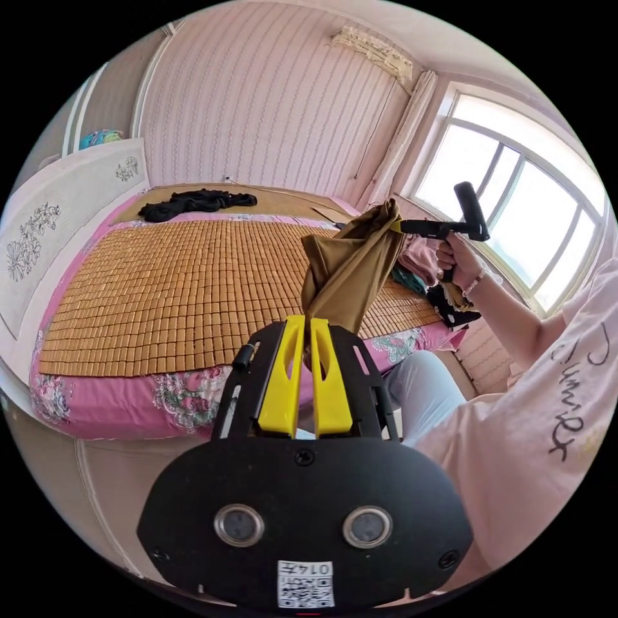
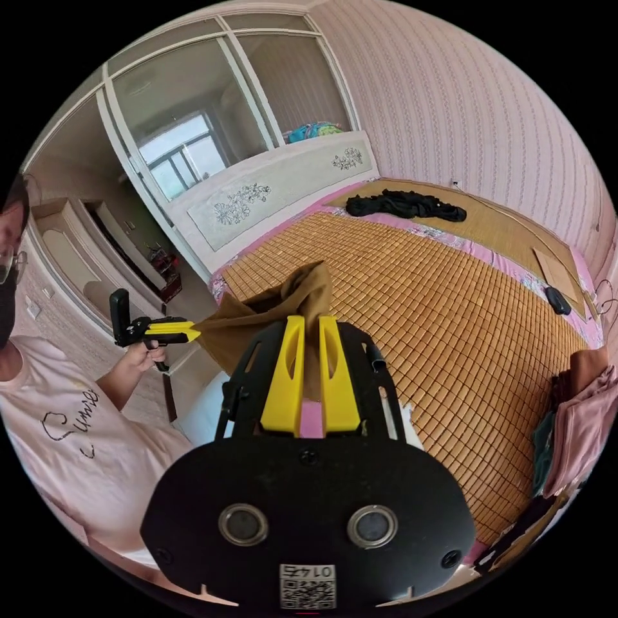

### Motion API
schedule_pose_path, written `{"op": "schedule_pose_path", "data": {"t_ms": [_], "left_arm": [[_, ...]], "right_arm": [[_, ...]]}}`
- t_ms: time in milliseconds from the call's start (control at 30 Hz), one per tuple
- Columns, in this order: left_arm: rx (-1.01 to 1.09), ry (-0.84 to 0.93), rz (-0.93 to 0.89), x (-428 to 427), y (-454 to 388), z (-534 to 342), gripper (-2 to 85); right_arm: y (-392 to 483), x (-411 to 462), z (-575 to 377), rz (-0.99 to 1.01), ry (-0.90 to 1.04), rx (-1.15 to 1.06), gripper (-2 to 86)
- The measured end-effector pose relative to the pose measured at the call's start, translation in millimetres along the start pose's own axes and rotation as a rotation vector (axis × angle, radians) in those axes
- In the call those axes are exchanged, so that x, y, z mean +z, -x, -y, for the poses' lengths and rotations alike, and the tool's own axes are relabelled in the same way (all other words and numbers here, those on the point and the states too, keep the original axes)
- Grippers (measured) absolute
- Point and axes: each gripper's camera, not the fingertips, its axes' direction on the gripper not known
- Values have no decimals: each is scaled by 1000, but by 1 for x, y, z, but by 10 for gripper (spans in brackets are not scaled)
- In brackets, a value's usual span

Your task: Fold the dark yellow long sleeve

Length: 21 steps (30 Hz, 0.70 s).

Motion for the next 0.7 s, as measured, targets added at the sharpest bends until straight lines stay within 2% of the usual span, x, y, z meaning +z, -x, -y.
{"op": "schedule_pose_path", "data": {"t_ms": [200,300,400,500,567,667,700], "left_arm": [[-138,-97,123,-89,50,-21,-10],[-216,-118,234,-125,95,-27,-9],[-287,-100,327,-147,165,-22,-5],[-390,-46,430,-141,272,-9,18],[-642,48,503,-109,384,-21,60],[-834,119,535,-69,465,-55,62],[-851,117,548,-63,471,-60,63]], "right_arm": [[68,63,76,129,82,-203,26],[106,131,135,205,171,-333,29],[148,230,211,248,284,-441,36],[190,375,297,187,471,-493,58],[204,507,348,193,597,-410,111],[199,635,350,147,738,-284,136],[197,651,345,137,756,-276,136]]}}
